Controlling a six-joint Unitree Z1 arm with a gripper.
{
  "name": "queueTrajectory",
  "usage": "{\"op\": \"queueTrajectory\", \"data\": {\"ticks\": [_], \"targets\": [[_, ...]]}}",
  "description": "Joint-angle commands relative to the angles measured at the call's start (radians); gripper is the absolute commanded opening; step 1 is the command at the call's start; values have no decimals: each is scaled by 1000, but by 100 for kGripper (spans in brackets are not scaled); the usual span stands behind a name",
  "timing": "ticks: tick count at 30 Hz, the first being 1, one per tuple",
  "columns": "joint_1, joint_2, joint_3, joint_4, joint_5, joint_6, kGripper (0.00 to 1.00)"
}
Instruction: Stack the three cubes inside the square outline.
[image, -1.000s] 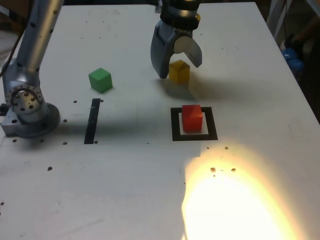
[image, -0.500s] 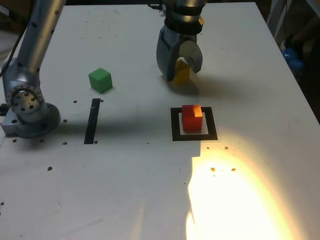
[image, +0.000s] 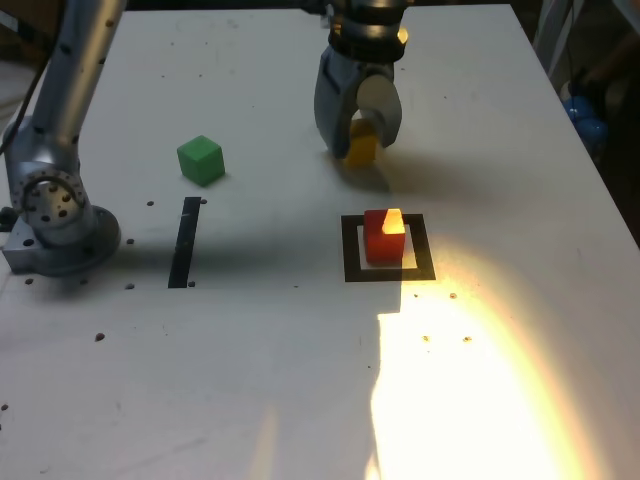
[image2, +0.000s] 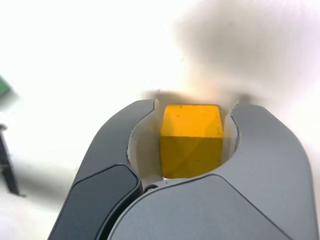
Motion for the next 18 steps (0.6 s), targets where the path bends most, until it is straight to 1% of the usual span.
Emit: {"op": "queueTrajectory", "data": {"ticks": [1, 4, 6, 9, 14, 18], "targets": [[-23, -38, -15, 25, -2, 2, 24], [-80, -98, -38, 78, -2, -1, 24], [-137, -144, -48, 111, -2, -6, 24], [-222, -180, -42, 133, -3, -26, 24], [-362, -178, -23, 136, -4, -83, 24], [-425, -171, -26, 134, -3, -110, 24]]}}
